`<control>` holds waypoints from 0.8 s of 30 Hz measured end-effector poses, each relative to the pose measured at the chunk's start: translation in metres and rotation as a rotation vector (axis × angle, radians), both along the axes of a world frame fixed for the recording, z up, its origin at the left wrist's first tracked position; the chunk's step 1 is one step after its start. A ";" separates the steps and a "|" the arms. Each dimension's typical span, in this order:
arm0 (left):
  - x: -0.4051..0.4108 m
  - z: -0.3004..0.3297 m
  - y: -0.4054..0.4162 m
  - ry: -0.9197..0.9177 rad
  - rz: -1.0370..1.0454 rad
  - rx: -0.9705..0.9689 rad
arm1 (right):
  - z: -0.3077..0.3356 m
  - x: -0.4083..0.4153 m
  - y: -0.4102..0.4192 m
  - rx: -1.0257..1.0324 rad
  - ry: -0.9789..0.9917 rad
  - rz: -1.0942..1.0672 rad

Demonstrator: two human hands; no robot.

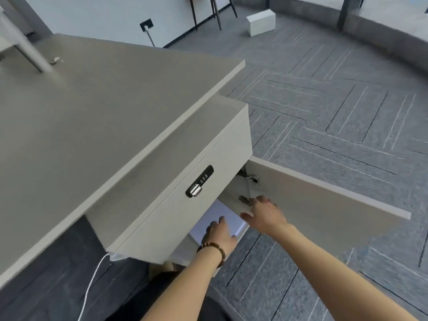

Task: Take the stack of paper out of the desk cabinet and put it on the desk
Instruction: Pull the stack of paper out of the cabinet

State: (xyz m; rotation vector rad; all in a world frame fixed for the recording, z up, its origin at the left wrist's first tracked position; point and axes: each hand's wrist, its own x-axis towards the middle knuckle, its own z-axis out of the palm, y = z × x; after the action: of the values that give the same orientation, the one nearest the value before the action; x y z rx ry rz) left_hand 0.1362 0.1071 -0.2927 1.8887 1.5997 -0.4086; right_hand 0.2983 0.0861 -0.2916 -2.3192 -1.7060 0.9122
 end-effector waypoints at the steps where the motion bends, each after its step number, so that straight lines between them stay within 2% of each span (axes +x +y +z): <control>1: -0.003 -0.013 0.010 0.008 -0.001 -0.004 | -0.013 0.002 0.009 -0.019 -0.005 0.005; 5: -0.019 -0.067 0.040 0.023 0.071 0.020 | -0.069 -0.003 0.041 -0.044 0.015 0.026; 9: -0.026 -0.113 0.047 -0.064 0.344 -0.072 | -0.123 -0.013 0.066 -0.094 0.025 0.116; 14: -0.029 -0.158 0.046 -0.170 0.707 -0.129 | -0.180 -0.026 0.085 -0.188 0.072 0.096; 18: -0.039 -0.194 0.043 -0.117 0.797 -0.165 | -0.215 -0.029 0.087 -0.232 0.161 0.079; 24: -0.051 -0.223 0.038 -0.023 0.868 -0.161 | -0.255 -0.034 0.079 -0.230 0.187 0.070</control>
State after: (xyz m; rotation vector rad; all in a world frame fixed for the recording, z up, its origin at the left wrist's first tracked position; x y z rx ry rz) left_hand 0.0857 0.1449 -0.5157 0.9313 2.0984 -0.1215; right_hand 0.2645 0.1651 -0.5468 -2.2321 -1.6930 1.3576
